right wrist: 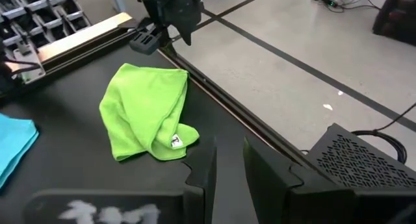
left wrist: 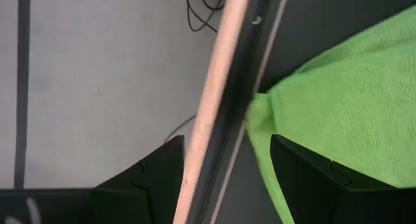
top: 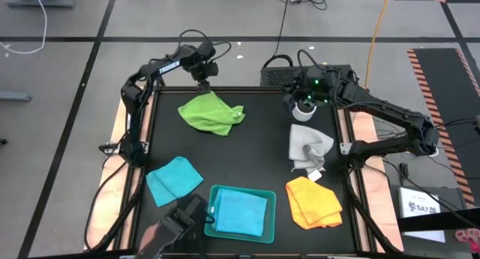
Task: Fold microfiber towels
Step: Fold the green microfiber cloth into the bin
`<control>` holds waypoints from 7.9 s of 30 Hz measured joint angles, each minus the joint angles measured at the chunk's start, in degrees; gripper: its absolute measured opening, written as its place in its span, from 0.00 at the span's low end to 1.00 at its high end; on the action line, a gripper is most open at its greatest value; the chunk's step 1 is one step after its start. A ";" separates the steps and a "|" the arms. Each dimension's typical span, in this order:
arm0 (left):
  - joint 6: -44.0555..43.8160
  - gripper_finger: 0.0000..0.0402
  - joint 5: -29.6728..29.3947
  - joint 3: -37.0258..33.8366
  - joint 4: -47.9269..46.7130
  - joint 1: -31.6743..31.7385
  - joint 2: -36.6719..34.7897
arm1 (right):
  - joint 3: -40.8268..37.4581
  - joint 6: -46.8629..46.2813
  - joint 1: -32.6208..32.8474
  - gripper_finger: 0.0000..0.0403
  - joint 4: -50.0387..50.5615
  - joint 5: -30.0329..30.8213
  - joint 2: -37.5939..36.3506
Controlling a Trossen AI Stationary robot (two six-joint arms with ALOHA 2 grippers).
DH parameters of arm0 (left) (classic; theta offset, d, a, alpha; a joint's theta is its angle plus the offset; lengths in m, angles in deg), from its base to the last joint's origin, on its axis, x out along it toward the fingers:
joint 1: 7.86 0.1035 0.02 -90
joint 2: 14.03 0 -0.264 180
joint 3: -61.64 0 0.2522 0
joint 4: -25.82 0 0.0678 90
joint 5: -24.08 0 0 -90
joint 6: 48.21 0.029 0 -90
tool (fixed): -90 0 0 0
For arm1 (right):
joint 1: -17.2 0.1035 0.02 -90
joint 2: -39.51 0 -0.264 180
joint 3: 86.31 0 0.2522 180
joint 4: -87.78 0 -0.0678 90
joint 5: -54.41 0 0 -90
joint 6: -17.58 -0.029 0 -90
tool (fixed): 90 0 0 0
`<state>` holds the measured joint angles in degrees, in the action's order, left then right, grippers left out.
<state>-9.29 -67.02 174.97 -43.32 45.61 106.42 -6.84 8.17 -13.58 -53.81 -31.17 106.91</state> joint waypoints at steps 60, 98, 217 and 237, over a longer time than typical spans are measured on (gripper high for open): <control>-2.61 0.57 9.32 0.00 -7.98 0.43 5.62 | -0.04 -2.34 -0.40 0.17 0.06 0.00 0.02; -10.61 0.03 6.07 0.00 -7.44 -2.96 5.51 | -0.04 -1.90 -0.40 0.17 0.08 0.02 0.02; -49.81 0.00 -1.84 0.02 -9.12 -26.94 -34.88 | 2.27 32.66 -1.30 0.45 -32.22 -22.63 34.58; -56.81 0.00 5.76 0.02 -11.13 -34.91 -34.88 | 2.23 34.65 0.34 0.45 -35.91 -22.73 39.39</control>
<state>-66.10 -61.26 174.99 -54.45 10.70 71.53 -4.61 42.82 -13.24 -89.72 -53.90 146.29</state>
